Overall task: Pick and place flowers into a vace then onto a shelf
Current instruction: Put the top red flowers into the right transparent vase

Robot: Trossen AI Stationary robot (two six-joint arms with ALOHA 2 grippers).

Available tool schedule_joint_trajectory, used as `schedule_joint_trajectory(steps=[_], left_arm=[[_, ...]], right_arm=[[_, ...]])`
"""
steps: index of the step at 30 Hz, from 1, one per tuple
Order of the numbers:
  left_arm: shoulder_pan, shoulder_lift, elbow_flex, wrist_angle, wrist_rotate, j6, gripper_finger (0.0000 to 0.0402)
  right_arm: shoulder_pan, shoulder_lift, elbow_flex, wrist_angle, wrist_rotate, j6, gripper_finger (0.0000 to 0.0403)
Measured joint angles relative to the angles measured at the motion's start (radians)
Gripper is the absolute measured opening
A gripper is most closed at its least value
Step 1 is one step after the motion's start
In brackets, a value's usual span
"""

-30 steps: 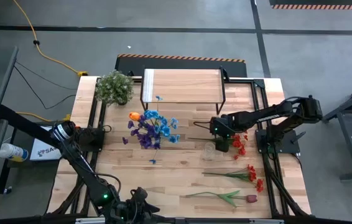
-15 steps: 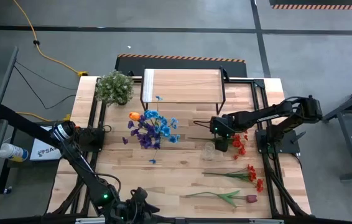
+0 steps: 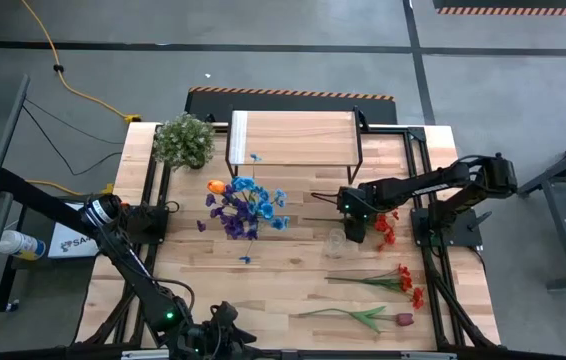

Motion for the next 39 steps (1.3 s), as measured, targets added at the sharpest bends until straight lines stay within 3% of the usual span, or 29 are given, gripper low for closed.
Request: schedule_joint_trajectory(steps=[11,17,33,39], left_arm=[[0.0,0.0,0.0,0.0,0.001,0.004,0.034],[0.0,0.0,0.0,0.0,0.003,0.004,0.034],[0.0,0.0,0.0,0.0,0.003,0.004,0.034],[0.001,0.0,0.0,0.0,-0.006,0.004,0.034]], right_arm=[[-0.001,-0.002,0.0,-0.015,-0.053,0.023,0.0092],[0.0,-0.072,-0.005,-0.045,-0.091,0.036,0.0013],[0.0,-0.427,0.001,-0.271,-0.052,0.164,0.0011],[0.001,-0.539,0.091,-0.375,-0.019,0.181,0.0006]])
